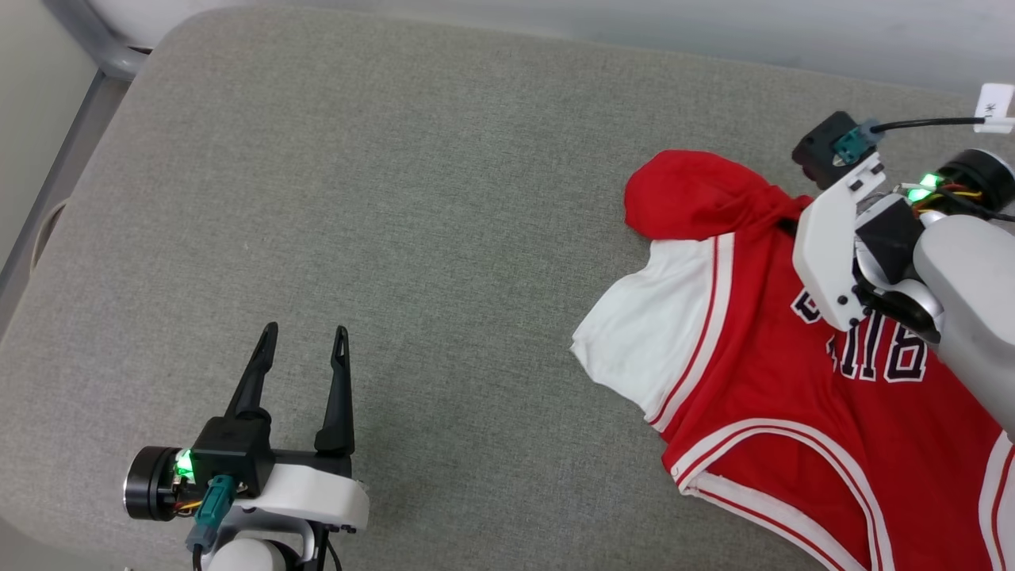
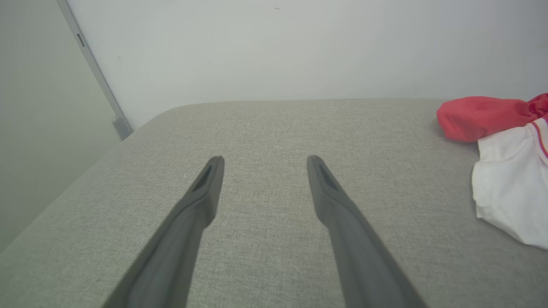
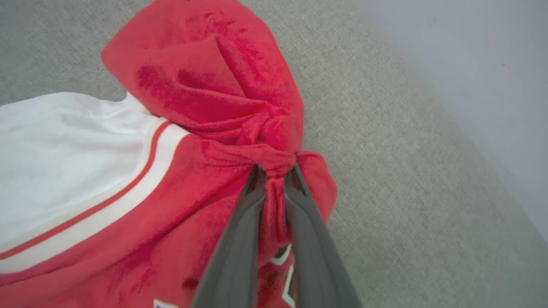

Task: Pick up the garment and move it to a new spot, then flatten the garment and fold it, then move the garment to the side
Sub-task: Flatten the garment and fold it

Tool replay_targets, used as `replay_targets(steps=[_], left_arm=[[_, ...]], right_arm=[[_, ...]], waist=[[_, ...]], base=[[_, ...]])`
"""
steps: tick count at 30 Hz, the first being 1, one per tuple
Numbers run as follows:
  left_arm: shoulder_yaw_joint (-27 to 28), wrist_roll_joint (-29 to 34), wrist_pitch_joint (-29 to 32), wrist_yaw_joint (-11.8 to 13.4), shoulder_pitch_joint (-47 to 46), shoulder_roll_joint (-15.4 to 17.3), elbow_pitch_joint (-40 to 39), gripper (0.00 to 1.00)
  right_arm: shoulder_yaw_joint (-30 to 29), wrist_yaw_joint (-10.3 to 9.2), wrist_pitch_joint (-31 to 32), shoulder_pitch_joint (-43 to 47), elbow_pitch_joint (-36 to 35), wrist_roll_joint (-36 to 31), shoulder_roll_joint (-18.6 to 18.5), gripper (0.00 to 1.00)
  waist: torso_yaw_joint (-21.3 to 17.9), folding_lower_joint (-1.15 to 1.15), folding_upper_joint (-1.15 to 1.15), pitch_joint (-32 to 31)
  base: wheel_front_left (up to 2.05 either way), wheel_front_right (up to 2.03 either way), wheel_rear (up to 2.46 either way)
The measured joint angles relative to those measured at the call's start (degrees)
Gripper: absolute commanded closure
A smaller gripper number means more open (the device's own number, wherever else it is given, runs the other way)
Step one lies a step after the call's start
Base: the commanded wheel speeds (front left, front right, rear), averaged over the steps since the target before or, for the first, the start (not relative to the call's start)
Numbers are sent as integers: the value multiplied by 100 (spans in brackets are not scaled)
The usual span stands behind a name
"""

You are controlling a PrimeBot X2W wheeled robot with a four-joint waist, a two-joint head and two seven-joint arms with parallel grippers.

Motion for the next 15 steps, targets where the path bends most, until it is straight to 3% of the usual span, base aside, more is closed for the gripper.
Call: replay_targets(steps=[5,6,7,8,15], left_arm=[[-12,1,0,-1,-2,-31,20,0],[-10,1,0,-1,-2,-34,26,0],[-9,0,0,-1,-2,-38,33,0],[-7,0,0,-1,-2,-43,47,0],[68,-1,0,-91,15,-13,153,0]], right_arm=[[-3,0,-11,2,725,-46,236,100],[-2,-1,-40,12,804,-27,293,89],[-2,-1,-90,23,850,11,336,51],[-5,-1,-175,36,884,42,375,0],[42,0,-1247,298,598,93,334,0]], waist=[[61,0,0,22],[62,0,0,23],[61,0,0,20],[57,0,0,9],[-30,0,0,-276]], base=[[0,0,0],[0,0,0],[0,0,0],[0,0,0],[0,0,0]])
